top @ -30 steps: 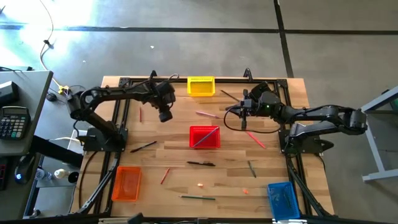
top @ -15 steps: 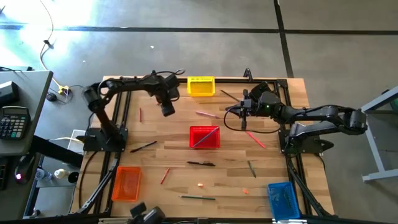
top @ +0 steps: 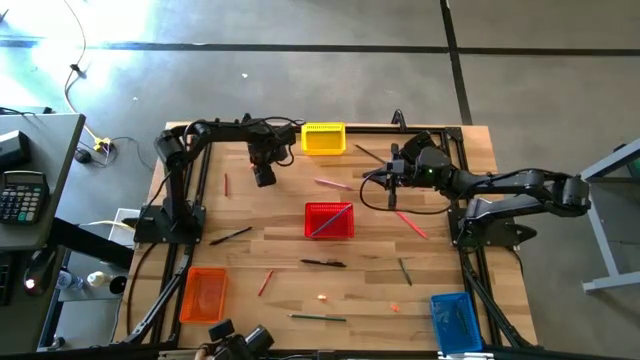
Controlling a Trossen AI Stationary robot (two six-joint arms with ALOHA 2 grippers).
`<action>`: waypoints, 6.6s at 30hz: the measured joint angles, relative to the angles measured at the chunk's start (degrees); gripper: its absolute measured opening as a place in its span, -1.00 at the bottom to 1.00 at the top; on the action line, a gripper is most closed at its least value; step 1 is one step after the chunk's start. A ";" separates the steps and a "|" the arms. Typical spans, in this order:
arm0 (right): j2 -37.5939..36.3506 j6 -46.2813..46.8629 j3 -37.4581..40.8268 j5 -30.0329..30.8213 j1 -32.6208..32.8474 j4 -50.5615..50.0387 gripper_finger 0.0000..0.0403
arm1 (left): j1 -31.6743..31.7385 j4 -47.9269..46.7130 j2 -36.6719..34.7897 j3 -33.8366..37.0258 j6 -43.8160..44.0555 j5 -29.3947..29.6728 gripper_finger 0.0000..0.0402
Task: Sort crayons/erasers/pens/pencils in bins
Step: Put the orange eraser into the orange bin, then put the purple ball pen into the yellow bin
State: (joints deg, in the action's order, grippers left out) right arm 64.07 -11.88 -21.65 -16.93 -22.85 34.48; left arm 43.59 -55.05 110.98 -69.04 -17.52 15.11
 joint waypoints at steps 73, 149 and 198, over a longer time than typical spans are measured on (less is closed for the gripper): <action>0.00 -6.21 0.02 0.07 -3.32 4.81 -1.00 | -55.94 -6.99 -42.83 16.17 74.57 -15.77 -1.00; -0.02 -6.64 0.00 0.28 -3.52 4.33 -1.00 | -93.83 18.80 -34.42 30.10 114.19 -38.48 -0.52; -0.02 -7.10 -0.02 0.26 -3.54 4.37 -1.00 | -49.36 39.17 -51.54 33.74 45.84 -10.29 -1.00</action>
State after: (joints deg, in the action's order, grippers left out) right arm 64.05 -18.98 -21.67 -16.67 -26.39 38.85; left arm -5.77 -15.88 59.44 -35.30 28.32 4.82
